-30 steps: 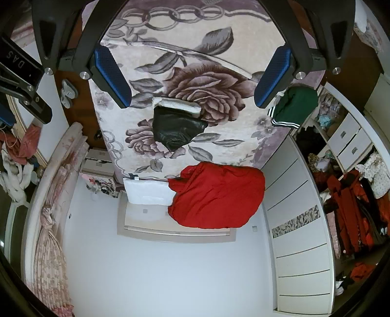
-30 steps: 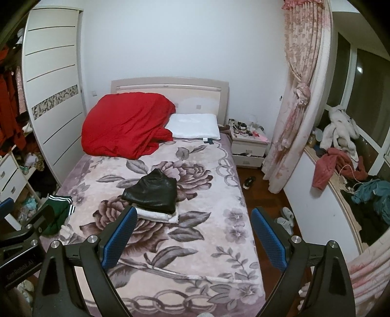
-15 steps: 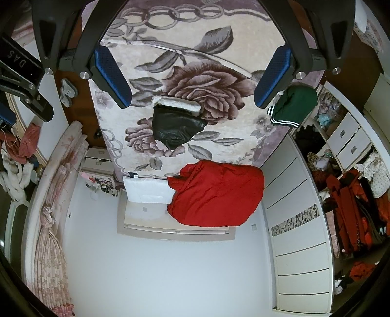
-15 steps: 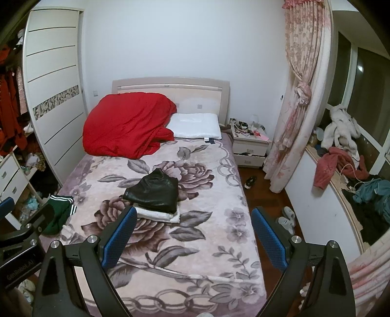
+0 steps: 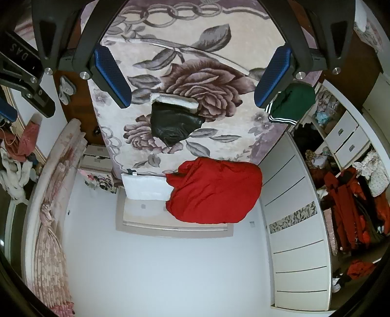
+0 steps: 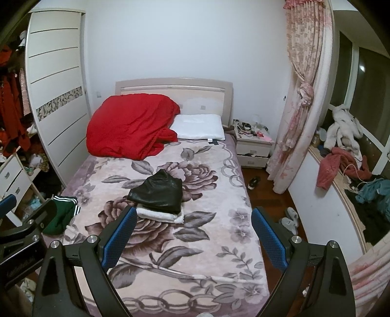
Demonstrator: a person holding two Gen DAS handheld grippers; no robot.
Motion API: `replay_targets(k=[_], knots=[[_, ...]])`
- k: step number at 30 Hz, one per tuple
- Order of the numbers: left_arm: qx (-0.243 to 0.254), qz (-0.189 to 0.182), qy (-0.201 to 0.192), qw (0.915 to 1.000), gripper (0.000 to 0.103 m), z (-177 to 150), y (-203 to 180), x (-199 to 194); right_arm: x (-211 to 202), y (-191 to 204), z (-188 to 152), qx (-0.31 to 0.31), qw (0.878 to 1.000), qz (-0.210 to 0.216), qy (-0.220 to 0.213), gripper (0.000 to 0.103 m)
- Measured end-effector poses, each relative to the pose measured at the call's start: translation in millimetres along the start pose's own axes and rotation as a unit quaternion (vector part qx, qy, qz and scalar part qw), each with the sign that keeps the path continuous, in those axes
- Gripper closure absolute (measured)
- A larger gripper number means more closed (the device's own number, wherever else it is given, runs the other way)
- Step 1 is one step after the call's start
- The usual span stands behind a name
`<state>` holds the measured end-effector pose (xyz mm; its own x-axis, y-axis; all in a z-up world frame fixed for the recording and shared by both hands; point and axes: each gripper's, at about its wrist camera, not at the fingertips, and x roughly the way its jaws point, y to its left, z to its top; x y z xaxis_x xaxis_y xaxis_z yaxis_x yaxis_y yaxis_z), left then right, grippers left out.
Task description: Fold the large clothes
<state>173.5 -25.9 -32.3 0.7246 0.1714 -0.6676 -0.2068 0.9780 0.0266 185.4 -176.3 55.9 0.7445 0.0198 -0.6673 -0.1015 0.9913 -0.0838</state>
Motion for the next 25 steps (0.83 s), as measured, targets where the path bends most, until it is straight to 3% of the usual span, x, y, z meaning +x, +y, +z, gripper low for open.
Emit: replay_targets(k=[25], knots=[[-0.003, 0.006, -0.012, 0.9999, 0.0, 2.3, 0.0, -3.7, -1.4, 0.1, -3.5, 0.001, 1.0, -0.001, -0.002, 0.006]])
